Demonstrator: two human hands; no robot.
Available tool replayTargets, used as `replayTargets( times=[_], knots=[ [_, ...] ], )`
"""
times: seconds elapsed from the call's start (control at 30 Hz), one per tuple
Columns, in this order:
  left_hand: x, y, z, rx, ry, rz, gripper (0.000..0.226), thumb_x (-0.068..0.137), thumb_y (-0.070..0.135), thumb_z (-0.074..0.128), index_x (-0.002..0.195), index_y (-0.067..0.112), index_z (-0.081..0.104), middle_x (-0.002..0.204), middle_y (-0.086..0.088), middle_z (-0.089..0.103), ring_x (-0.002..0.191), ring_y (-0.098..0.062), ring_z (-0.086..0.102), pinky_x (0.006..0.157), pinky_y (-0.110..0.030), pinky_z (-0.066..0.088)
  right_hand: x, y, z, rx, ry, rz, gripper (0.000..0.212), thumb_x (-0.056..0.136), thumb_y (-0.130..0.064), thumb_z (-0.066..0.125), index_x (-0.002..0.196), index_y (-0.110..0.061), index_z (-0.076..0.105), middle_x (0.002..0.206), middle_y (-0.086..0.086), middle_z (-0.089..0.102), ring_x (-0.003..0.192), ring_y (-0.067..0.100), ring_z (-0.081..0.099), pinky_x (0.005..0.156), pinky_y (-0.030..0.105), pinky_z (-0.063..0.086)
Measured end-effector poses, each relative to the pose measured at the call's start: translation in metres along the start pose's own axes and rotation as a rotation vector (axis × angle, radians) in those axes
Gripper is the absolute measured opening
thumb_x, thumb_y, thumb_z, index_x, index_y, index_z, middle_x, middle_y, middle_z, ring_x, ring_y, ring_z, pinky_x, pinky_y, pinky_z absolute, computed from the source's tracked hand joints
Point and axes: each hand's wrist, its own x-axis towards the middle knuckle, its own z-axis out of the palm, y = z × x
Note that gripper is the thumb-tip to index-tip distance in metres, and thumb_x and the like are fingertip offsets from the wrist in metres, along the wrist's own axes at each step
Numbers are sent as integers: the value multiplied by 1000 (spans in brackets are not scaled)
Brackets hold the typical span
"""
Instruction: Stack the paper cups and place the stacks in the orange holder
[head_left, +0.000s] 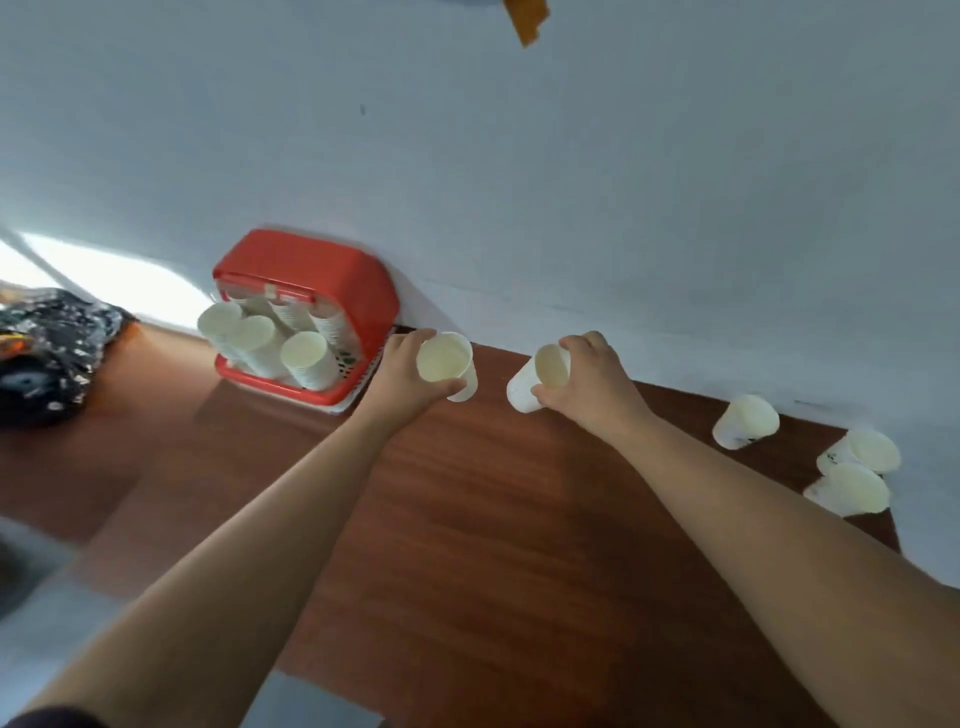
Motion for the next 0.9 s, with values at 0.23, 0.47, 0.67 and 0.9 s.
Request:
replayTargets(
  times=[0.23,0.47,0.67,0.9],
  knots=[
    [-10,-91,-125,-14,205,-142,77,75,22,85,141,14,45,141,-7,43,126,-23,46,103,-31,36,31,-122,47,9,-21,-112,71,76,-34,76,135,-8,49,128,8,46,117,26,48,98,35,43],
    [36,-145,-156,35,241,-113,81,75,33,84,143,19,44,143,-6,43,130,-28,43,103,-38,37,63,-184,95,-26,-23,-136,66,75,-35,78,129,-9,52,123,8,47,113,26,50,97,35,45],
    [72,-176,-137,359,137,-19,82,77,51,78,145,20,46,141,-3,50,131,-35,39,107,-47,32,81,-197,123,-50,-12,-95,67,74,-36,80,129,-10,52,123,7,48,112,25,51,97,39,47],
    [91,-200,-124,632,-21,88,85,79,61,71,147,22,41,143,2,48,128,-28,40,105,-42,31,103,-209,146,-5,-29,-67,66,75,-36,79,130,-11,53,123,6,49,114,24,51,101,35,43]
  ],
)
